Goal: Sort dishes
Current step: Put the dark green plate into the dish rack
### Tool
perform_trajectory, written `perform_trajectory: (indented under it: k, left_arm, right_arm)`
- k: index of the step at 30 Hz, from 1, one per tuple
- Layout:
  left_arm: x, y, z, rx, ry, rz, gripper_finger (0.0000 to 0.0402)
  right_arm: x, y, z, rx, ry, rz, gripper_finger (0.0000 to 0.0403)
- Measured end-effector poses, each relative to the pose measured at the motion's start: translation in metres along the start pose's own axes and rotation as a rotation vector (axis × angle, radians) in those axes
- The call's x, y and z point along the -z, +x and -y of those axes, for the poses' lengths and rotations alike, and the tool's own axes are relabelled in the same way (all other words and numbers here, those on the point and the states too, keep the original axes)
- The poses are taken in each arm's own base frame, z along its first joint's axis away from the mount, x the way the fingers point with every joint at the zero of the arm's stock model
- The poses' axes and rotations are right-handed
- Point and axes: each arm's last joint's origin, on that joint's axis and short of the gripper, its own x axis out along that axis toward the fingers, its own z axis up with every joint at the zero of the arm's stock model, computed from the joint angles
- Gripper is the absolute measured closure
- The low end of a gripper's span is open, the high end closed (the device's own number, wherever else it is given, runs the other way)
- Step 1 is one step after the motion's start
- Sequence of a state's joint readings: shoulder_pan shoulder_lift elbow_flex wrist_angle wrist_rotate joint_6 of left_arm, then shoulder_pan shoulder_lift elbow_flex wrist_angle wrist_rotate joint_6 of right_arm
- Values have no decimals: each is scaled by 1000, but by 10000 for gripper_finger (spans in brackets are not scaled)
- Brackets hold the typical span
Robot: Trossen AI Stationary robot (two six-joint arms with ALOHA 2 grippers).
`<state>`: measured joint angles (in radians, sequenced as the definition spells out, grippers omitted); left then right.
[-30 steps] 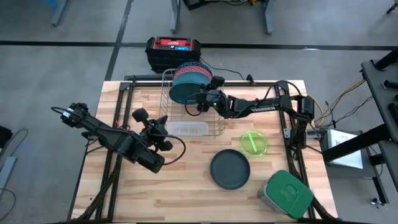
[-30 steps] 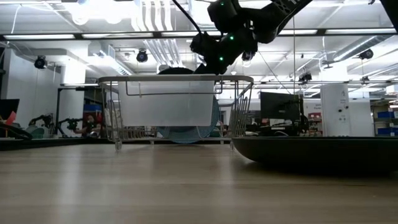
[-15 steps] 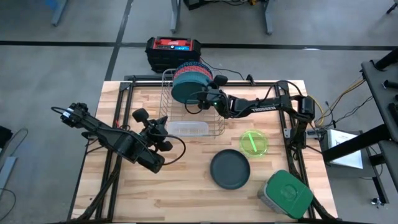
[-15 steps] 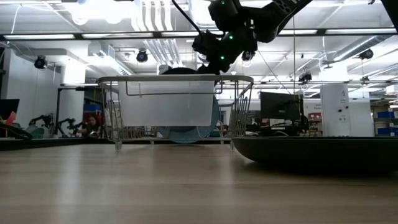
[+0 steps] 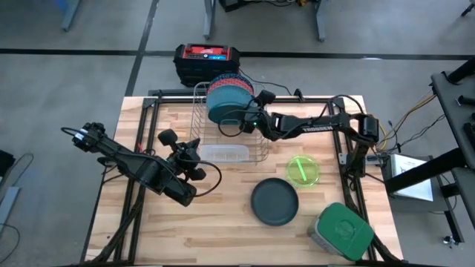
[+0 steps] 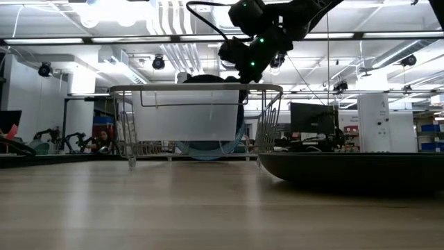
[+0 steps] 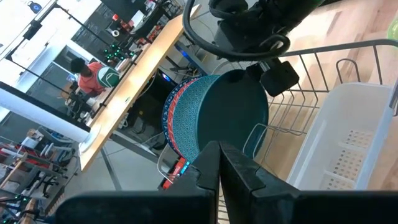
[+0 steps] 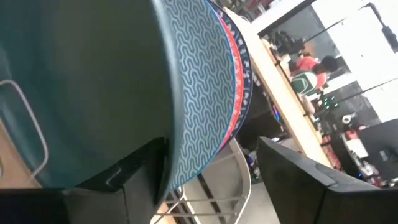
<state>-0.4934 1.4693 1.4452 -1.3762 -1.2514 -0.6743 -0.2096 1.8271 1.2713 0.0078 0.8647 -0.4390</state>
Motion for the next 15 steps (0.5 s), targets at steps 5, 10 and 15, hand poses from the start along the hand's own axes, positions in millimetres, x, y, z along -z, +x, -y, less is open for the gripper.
perform_trajectory:
  k: [5,10,15]
  left_arm:
    - [0,0,0,3,0,-2,401]
    - [0,0,0,3,0,-3,401]
    - [0,0,0,4,0,-3,401]
  right_arm:
    - [1,-4,5,-8,5,-13,129]
    - [2,-5,6,-11,9,-22,106]
    - [2,-6,6,-14,0,-29,89]
